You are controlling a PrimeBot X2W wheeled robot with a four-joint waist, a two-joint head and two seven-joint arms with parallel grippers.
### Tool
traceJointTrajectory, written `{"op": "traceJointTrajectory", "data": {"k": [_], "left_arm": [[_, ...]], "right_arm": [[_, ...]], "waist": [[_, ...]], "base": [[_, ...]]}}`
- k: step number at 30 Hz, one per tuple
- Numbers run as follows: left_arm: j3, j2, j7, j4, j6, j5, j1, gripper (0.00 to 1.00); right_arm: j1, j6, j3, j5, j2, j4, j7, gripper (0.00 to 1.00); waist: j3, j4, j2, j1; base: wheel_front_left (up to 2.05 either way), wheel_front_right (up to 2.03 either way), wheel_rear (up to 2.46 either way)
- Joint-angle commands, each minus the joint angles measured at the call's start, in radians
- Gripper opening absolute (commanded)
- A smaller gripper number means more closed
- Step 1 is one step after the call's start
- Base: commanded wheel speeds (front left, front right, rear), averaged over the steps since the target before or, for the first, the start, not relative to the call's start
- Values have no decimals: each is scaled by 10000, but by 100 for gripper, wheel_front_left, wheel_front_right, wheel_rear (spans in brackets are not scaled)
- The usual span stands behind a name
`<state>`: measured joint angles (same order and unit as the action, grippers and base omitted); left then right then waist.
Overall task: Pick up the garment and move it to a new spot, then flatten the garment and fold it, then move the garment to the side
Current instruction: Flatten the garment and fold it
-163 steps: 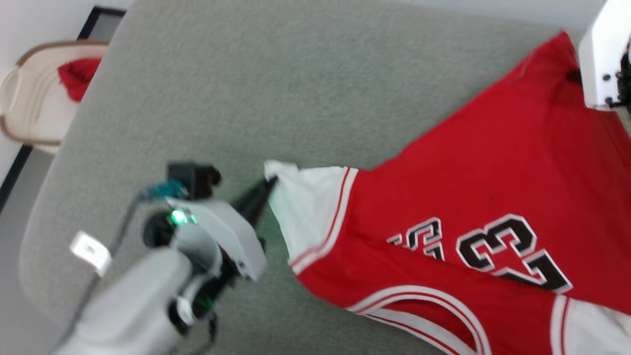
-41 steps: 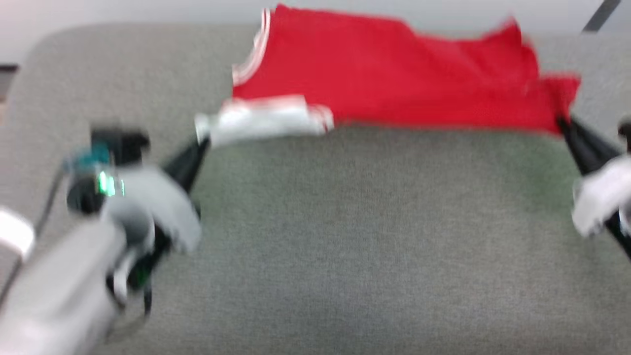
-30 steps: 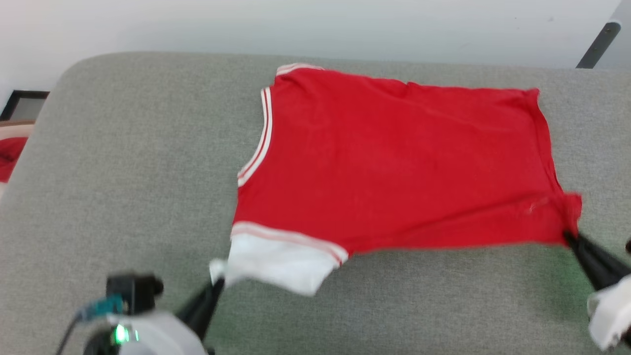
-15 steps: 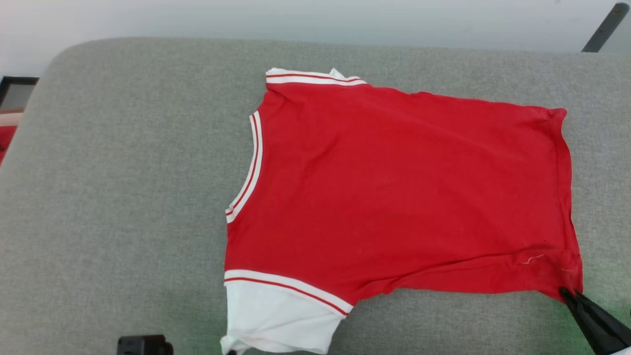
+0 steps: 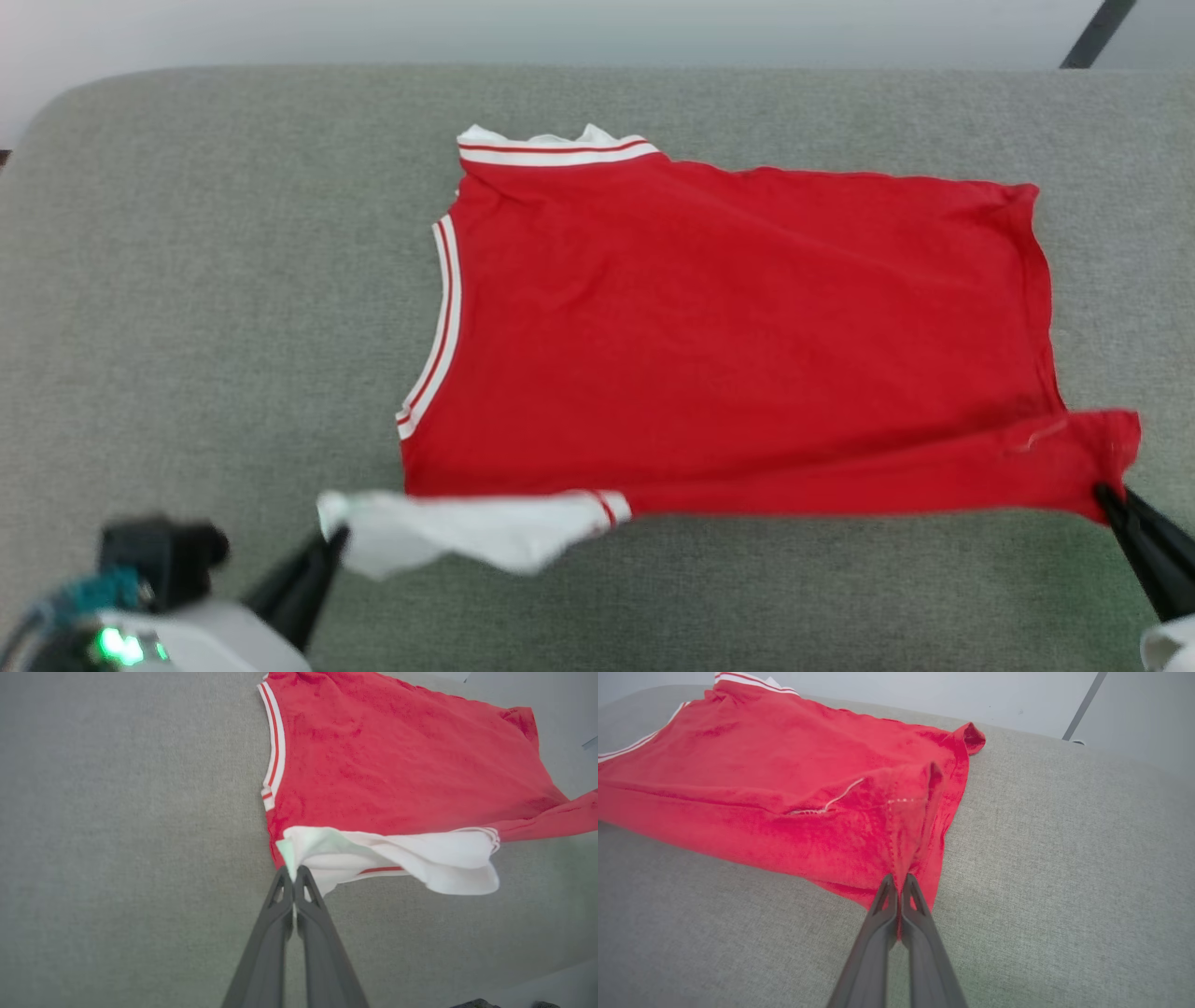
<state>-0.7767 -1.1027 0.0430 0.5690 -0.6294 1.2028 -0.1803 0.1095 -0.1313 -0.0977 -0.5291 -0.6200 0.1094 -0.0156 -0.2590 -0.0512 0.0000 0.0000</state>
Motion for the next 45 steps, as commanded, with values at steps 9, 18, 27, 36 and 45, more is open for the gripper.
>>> {"op": "traceJointTrajectory", "data": {"k": [9, 18, 27, 36, 45], "left_arm": [[-73, -16, -1920, -923, 1229, -1267, -3044, 0], [-717, 1571, -3223, -3702, 3009, -1738, -5254, 0], [-1221, 2703, -3753, -6167, 4127, -1439, -5859, 0], [-1223, 2997, -3998, -6949, 4401, -1053, -5965, 59], [-1065, 2888, -3500, -6639, 4265, -1069, -5600, 100]], "right_arm": [[-1696, 11, -97, 148, 241, -173, -1045, 0], [-3039, 11, -671, 131, 439, -1161, -1738, 0], [-3645, 11, -1117, -155, 584, -1897, -2129, 0], [-3891, 11, -1214, -415, 520, -2105, -2596, 67], [-3733, 11, -1193, -469, 398, -1827, -3215, 100]], "waist": [[-329, 372, 0, 0], [-727, 560, 0, 0], [-902, 638, 0, 0], [-713, 595, 0, 0], [-181, 427, 0, 0]], "base": [[0, 0, 0], [0, 0, 0], [0, 0, 0], [0, 0, 0], [0, 0, 0]]}}
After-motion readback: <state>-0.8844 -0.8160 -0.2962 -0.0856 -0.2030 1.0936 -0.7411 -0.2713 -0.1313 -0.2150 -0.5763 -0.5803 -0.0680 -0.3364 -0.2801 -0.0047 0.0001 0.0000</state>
